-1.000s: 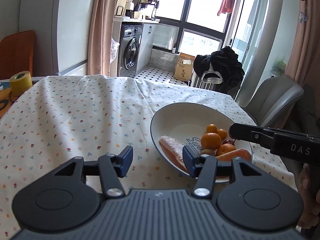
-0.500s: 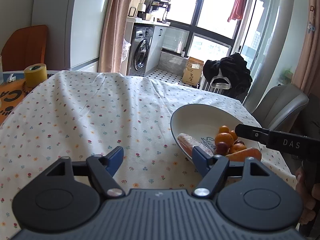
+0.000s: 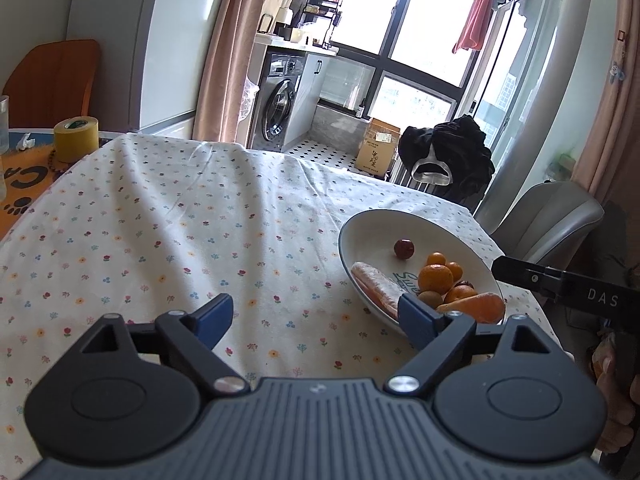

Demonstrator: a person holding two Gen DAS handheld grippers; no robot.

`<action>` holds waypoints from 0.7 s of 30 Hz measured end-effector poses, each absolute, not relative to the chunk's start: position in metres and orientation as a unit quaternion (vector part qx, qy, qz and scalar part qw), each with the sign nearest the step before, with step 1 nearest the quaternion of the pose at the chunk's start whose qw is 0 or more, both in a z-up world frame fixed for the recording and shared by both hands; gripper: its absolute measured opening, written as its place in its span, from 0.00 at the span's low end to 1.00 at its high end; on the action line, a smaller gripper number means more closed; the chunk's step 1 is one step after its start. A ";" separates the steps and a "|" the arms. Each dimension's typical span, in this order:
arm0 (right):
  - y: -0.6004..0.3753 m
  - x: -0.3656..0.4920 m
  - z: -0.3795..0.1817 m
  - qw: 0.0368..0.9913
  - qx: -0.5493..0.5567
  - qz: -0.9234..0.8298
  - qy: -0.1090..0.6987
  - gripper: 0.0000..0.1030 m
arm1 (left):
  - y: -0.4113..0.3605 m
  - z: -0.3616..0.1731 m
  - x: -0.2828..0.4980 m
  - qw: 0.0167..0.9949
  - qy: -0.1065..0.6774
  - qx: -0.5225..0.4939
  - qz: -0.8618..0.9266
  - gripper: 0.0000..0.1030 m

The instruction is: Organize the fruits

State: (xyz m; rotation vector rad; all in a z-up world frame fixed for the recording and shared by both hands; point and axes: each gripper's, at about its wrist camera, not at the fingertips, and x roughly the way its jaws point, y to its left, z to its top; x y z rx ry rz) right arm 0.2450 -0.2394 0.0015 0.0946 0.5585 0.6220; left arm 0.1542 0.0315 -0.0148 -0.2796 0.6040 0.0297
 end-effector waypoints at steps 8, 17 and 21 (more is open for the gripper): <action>-0.247 0.230 0.007 0.916 0.049 0.297 0.266 0.30 | 0.031 -0.009 0.138 0.946 0.292 -0.137 0.022 0.94; -0.257 0.210 0.015 0.918 0.053 0.297 0.259 0.42 | 0.025 -0.002 0.118 0.947 0.293 -0.126 0.031 0.98; -0.262 0.200 0.018 0.918 0.054 0.300 0.254 0.52 | 0.025 0.002 0.109 0.949 0.289 -0.122 0.027 1.00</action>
